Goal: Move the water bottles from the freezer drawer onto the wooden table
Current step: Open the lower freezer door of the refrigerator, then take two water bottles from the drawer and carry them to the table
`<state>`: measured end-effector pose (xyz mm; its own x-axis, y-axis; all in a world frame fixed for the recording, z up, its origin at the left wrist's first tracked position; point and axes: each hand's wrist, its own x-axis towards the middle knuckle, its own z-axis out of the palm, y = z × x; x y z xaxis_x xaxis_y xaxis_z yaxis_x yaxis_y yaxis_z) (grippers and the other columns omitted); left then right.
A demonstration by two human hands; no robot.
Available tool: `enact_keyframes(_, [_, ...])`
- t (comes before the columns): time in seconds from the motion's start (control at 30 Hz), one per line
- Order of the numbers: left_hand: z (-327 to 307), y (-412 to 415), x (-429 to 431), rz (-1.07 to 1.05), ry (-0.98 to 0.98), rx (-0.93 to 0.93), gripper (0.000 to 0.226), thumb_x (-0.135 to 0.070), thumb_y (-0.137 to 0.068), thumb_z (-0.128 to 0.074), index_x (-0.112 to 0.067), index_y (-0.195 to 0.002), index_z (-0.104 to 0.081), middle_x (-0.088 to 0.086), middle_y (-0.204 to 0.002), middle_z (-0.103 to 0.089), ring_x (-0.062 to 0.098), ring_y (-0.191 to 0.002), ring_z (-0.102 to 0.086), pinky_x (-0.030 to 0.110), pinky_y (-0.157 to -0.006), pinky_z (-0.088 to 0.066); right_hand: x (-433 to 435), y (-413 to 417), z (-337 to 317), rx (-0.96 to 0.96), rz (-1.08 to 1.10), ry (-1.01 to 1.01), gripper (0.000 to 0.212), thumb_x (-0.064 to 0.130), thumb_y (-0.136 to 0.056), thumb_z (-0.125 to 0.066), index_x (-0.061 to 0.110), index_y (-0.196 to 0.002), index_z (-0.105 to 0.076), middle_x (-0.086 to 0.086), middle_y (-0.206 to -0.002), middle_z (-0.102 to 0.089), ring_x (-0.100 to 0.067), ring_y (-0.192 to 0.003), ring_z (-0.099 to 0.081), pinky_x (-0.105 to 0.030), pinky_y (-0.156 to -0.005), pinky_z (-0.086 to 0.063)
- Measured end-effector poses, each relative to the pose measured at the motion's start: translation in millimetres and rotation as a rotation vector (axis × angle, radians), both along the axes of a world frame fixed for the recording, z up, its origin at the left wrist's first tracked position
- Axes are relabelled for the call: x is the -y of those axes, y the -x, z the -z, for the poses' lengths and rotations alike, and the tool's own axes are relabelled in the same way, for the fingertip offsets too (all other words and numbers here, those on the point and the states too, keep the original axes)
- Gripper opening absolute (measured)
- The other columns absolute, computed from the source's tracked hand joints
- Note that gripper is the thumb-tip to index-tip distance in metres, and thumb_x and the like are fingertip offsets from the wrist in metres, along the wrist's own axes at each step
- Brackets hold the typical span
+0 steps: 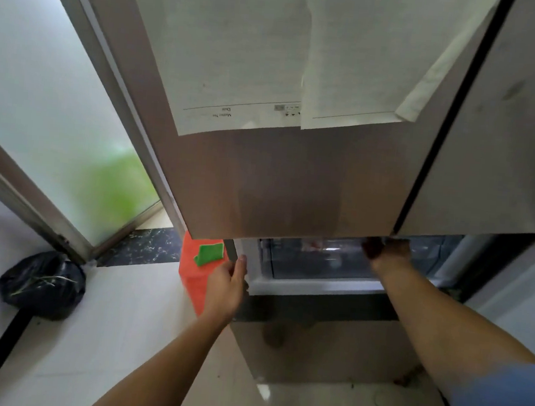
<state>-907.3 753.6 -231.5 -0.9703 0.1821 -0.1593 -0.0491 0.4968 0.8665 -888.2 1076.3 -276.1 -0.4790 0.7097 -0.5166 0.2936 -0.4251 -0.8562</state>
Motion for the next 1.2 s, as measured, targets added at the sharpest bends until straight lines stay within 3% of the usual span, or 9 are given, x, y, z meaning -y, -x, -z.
enact_keyframes(0.1, [11.5, 17.6, -37.4, -0.094, -0.295, 0.314, 0.046, -0.046, -0.099, -0.038, -0.005, -0.098, -0.057, 0.017, -0.081, -0.064, 0.03, -0.071, -0.064, 0.039, -0.063, -0.056, -7.8, -15.6, -27.4, -0.163, 0.219, 0.163, 0.036, 0.013, -0.106, -0.026, 0.002, -0.139, -0.037, -0.015, -0.138, -0.044, -0.022, -0.12, -0.048, -0.007, -0.076, -0.045])
enact_keyframes(0.17, [15.7, 24.1, -62.0, -0.116, -0.459, 0.453, 0.047, -0.051, -0.097, -0.037, -0.01, -0.095, -0.059, 0.014, -0.082, -0.063, 0.028, -0.071, -0.061, 0.036, -0.063, -0.052, -15.6, -26.8, -26.2, -0.468, 0.284, 0.391, 0.027, 0.013, -0.107, -0.026, 0.007, -0.101, -0.051, -0.008, -0.099, -0.049, -0.016, -0.083, -0.049, -0.018, -0.06, -0.046])
enact_keyframes(0.27, [21.2, 27.5, -88.7, -0.105, -0.739, 0.544, 0.039, -0.052, -0.098, -0.032, -0.022, -0.091, -0.056, 0.013, -0.085, -0.063, 0.027, -0.074, -0.059, 0.04, -0.075, -0.049, -22.0, -23.5, -14.5, -0.651, 0.467, 0.699, 0.046, 0.041, -0.105, -0.021, 0.01, -0.089, -0.051, -0.009, -0.083, -0.047, -0.021, -0.077, -0.051, -0.031, -0.074, -0.039])
enact_keyframes(0.4, [26.7, 40.4, -105.4, -0.222, -1.023, 0.68, 0.039, -0.052, -0.096, -0.039, -0.018, -0.114, -0.046, 0.015, -0.089, -0.057, 0.027, -0.078, -0.057, 0.042, -0.086, -0.049, -25.5, -21.7, -11.7, -0.674, 0.444, 0.651, 0.05, 0.043, -0.104, -0.02, 0.015, -0.136, -0.045, -0.004, -0.13, -0.052, -0.019, -0.129, -0.046, -0.031, -0.106, -0.032])
enact_keyframes(0.53, [30.1, 36.8, -104.3, -0.268, -1.099, 0.747, 0.034, -0.041, -0.098, -0.043, -0.008, -0.097, -0.049, 0.019, -0.088, -0.056, 0.029, -0.077, -0.057, 0.038, -0.06, -0.058, -27.6, -26.5, -6.2, -0.59, 0.448, 0.617, 0.044, 0.042, -0.105, -0.021, 0.013, -0.097, -0.053, -0.006, -0.097, -0.052, -0.017, -0.086, -0.053, -0.03, -0.082, -0.042])
enact_keyframes(0.7, [28.8, 22.2, -99.4, -0.314, -1.079, 0.74, 0.038, -0.03, -0.103, -0.032, -0.009, -0.133, -0.043, 0.019, -0.096, -0.059, 0.03, -0.082, -0.059, 0.049, -0.098, -0.046, -20.5, -48.6, -2.0, -0.56, 0.394, 0.566, 0.036, 0.034, -0.104, -0.03, 0.01, -0.101, -0.057, -0.011, -0.087, -0.061, -0.022, -0.075, -0.058, -0.034, -0.063, -0.049])
enact_keyframes(0.83, [25.7, -3.5, -89.6, -0.331, -0.998, 0.743, 0.053, -0.04, -0.103, -0.028, -0.007, -0.144, -0.032, 0.024, -0.125, -0.055, 0.035, -0.108, -0.058, 0.043, -0.1, -0.045, -9.5, -73.4, -1.0, -0.509, 0.415, 0.537, 0.042, 0.033, -0.103, -0.03, 0.007, -0.089, -0.06, -0.01, -0.084, -0.063, -0.022, -0.077, -0.061, -0.039, -0.08, -0.055])
enact_keyframes(0.93, [24.5, -22.0, -81.0, -0.372, -0.964, 0.756, 0.058, -0.043, -0.102, -0.028, -0.004, -0.145, -0.029, 0.025, -0.14, -0.045, 0.036, -0.12, -0.053, 0.041, -0.099, -0.047, 3.2, -98.0, -10.8, -0.472, 0.441, 0.574, 0.045, 0.029, -0.104, -0.024, 0.013, -0.067, -0.044, -0.005, -0.063, -0.045, -0.016, -0.051, -0.044, -0.032, -0.058, -0.052])
enact_keyframes(1.2, [14.7, -81.9, -53.1, -0.395, -0.908, 0.773, 0.054, -0.04, -0.103, -0.025, 0.003, -0.133, -0.039, 0.024, -0.097, -0.059, 0.034, -0.086, -0.06, 0.039, -0.088, -0.049, 33.7, -159.3, -18.8, -0.414, 0.438, 0.559, 0.043, 0.032, -0.106, -0.023, 0.01, -0.075, -0.044, -0.007, -0.067, -0.045, -0.017, -0.055, -0.046, -0.035, -0.058, -0.053])
